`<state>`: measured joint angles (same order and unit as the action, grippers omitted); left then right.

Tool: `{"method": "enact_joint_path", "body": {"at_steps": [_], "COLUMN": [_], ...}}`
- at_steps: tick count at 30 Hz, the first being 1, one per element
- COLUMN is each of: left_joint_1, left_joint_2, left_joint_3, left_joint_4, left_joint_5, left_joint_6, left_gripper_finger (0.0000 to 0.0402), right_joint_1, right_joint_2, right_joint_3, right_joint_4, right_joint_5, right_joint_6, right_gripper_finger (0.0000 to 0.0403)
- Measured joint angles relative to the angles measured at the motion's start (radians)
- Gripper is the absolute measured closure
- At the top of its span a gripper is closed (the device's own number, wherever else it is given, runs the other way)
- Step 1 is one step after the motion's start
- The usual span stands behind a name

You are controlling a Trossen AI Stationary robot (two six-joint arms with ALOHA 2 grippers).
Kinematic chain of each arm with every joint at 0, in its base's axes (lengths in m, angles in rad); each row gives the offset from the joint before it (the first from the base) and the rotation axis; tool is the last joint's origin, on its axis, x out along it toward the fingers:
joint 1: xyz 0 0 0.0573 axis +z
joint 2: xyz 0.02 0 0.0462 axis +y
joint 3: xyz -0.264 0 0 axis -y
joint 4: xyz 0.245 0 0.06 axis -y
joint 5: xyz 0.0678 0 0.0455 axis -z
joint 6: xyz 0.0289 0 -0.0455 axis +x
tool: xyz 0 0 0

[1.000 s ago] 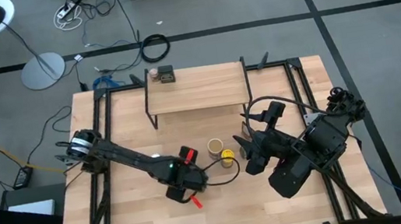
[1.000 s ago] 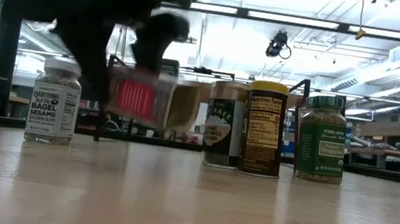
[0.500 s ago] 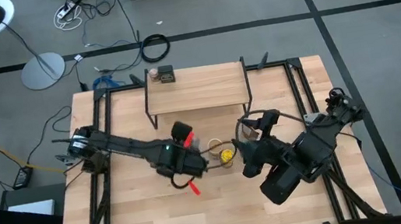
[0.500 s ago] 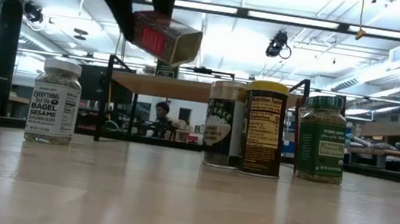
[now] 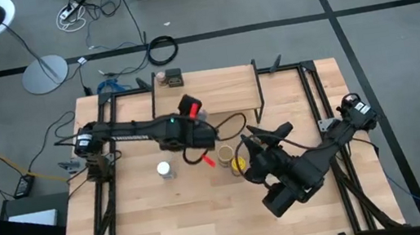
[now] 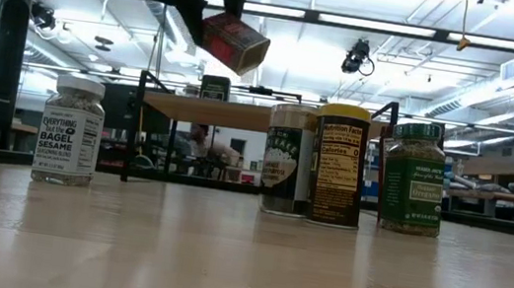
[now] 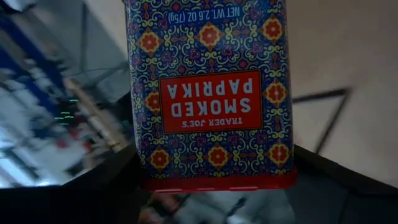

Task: Shelf spices
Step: Put the red seasoning can on the shelf

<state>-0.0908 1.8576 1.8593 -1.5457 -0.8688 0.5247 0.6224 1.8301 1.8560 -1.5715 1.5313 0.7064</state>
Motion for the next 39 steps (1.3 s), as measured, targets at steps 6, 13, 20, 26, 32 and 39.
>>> {"method": "enact_joint_path", "body": {"at_steps": [6,13,20,26,32,39], "left_joint_1": [0.048,0.121,0.170,0.176,0.176,0.176], "left_joint_2": [0.000,0.012,0.032,0.042,0.042,0.041], "left_joint_3": [0.023,-0.022,-0.095,-0.170,-0.218,-0.226], "left_joint_4": [0.053,0.096,0.146,0.148,0.163,0.164], "left_joint_5": [-0.081,-0.256,-0.324,-0.343,-0.364,-0.368], "left_joint_6": [0.217,0.284,0.366,0.426,0.495,0.507], "left_gripper_finger": [0.0095,0.0095,0.0095,0.0095,0.0095,0.0095], "right_joint_1": [-0.008,-0.011,-0.008,-0.008,-0.009,-0.010], "right_joint_2": [0.000,-0.003,-0.005,-0.005,-0.005,-0.005], "right_joint_3": [-0.033,-0.031,-0.031,-0.030,-0.030,-0.029], "right_joint_4": [0.001,0.000,0.000,0.001,0.000,0.000], "right_joint_5": [0.038,0.040,0.040,0.040,0.040,0.039], "right_joint_6": [-0.014,-0.018,-0.024,-0.029,-0.029,-0.029], "right_gripper_finger": [0.0390,0.0398,0.0399,0.0398,0.0399,0.0401]}}
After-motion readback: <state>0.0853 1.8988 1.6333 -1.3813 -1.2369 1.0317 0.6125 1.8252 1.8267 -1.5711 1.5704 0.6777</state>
